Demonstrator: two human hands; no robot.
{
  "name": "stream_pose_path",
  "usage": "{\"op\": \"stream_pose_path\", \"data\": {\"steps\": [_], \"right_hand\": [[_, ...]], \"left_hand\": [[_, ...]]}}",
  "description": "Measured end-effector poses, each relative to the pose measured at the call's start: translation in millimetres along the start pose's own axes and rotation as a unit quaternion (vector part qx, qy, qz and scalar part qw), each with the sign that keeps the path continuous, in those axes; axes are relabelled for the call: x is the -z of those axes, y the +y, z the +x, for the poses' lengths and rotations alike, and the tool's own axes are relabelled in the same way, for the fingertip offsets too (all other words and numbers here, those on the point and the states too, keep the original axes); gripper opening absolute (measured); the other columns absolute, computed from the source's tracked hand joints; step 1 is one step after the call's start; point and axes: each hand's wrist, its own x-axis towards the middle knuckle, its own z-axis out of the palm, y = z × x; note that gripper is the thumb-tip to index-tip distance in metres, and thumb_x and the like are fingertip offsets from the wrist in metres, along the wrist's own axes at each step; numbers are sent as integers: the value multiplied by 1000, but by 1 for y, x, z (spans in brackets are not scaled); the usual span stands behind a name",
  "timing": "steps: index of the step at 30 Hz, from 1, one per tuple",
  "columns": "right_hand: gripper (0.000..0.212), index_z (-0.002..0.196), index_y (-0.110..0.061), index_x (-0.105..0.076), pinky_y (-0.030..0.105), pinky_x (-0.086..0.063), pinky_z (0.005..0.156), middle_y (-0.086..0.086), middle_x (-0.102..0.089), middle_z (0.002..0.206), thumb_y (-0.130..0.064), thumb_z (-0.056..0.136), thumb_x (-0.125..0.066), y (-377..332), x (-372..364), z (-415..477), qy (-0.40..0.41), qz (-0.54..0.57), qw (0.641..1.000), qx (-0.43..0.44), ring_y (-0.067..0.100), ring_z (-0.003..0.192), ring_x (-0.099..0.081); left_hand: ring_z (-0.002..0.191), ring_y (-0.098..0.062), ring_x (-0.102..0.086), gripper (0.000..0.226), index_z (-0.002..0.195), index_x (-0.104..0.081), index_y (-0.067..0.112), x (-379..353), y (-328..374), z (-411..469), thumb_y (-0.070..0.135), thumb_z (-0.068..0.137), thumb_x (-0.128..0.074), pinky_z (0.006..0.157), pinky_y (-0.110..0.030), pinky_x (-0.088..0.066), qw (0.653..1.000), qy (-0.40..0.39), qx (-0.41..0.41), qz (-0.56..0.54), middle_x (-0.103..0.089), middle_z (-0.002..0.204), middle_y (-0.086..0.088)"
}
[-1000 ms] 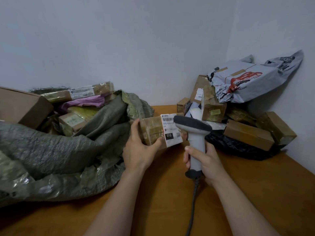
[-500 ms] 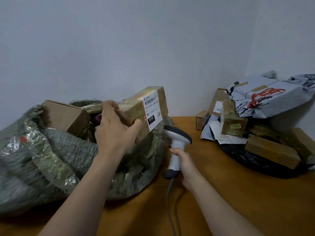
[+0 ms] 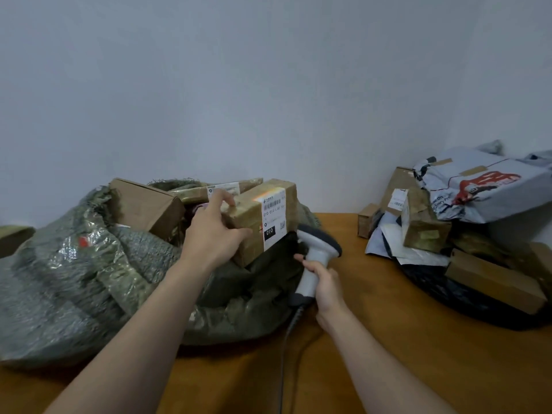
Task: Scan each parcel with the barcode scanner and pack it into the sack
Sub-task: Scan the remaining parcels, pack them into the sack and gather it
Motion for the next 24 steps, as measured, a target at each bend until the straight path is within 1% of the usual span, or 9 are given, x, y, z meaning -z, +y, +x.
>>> {"op": "stream_pose_path", "data": {"steps": [3, 7, 9, 11, 14, 17, 19, 21, 24], "right_hand": [[40, 111, -13, -79, 59, -51, 103, 21, -68, 125, -30, 75, -74, -18, 13, -13, 25, 2, 998, 52, 42, 114, -64], [39, 104, -14, -81, 61, -52, 101, 21, -69, 125, -30, 70, -73, -46, 22, -30, 48, -2, 994, 101, 44, 115, -64], [36, 101, -15, -82, 55, -53, 99, 19, -70, 123, -30, 70, -72, -60, 24, -41, 41, -9, 992, 120, 40, 113, -65], [32, 97, -16, -82, 46, -56, 89, 12, -73, 116, -30, 72, -70, -69, 23, -50, 29, -24, 989, 145, 34, 104, -66], [37, 103, -9, -78, 30, -53, 74, 7, -71, 107, -30, 73, -68, -76, 23, -58, 11, -43, 984, 171, 24, 93, -63], [54, 115, 3, -71, 21, -52, 63, 12, -66, 109, -29, 72, -68, -78, 24, -61, -3, -52, 982, 179, 18, 87, -62], [59, 119, 5, -68, 20, -52, 60, 16, -66, 111, -29, 71, -69, -78, 25, -62, -9, -58, 983, 173, 15, 83, -63], [67, 124, 6, -64, 20, -51, 56, 17, -65, 114, -31, 68, -71, -74, 26, -61, -10, -60, 987, 150, 8, 75, -67], [80, 127, 4, -60, 20, -52, 55, 18, -66, 121, -40, 61, -76, -66, 29, -58, -1, -75, 990, 118, 11, 81, -68]], "left_hand": [[101, -34, -61, 52, 116, -45, 45, -11, 9, -5, 34, 81, -82, 85, -43, -53, 998, -7, -24, 55, -54, 123, -8], [114, -38, -59, 57, 136, -48, 42, -23, 22, -12, 43, 86, -76, 82, -37, -41, 988, -25, -17, 148, -52, 134, -13], [115, -39, -59, 60, 139, -47, 39, -25, 25, -12, 45, 86, -73, 84, -39, -45, 980, -37, -15, 194, -56, 132, -13], [110, -36, -61, 61, 138, -46, 36, -27, 22, -11, 44, 84, -75, 86, -40, -50, 977, -55, -13, 206, -63, 125, -11], [99, -31, -64, 60, 128, -45, 33, -31, 15, -11, 39, 83, -83, 84, -44, -57, 989, -66, -1, 135, -67, 110, -6], [98, -34, -63, 56, 123, -44, 34, -36, 10, -12, 40, 84, -84, 92, -49, -57, 993, -65, 21, 92, -54, 122, -13], [119, -41, -57, 52, 126, -57, 30, -40, 4, -10, 58, 86, -74, 107, -52, -49, 983, -104, 36, 149, -43, 141, -18], [144, -41, -36, 73, 123, -71, 30, -43, -1, -10, 86, 79, -53, 117, -55, -37, 958, -161, 30, 236, -36, 155, -20], [152, -44, -20, 98, 133, -70, 32, -43, -2, -13, 100, 74, -30, 120, -60, -30, 940, -189, 35, 282, -19, 165, -19]]}}
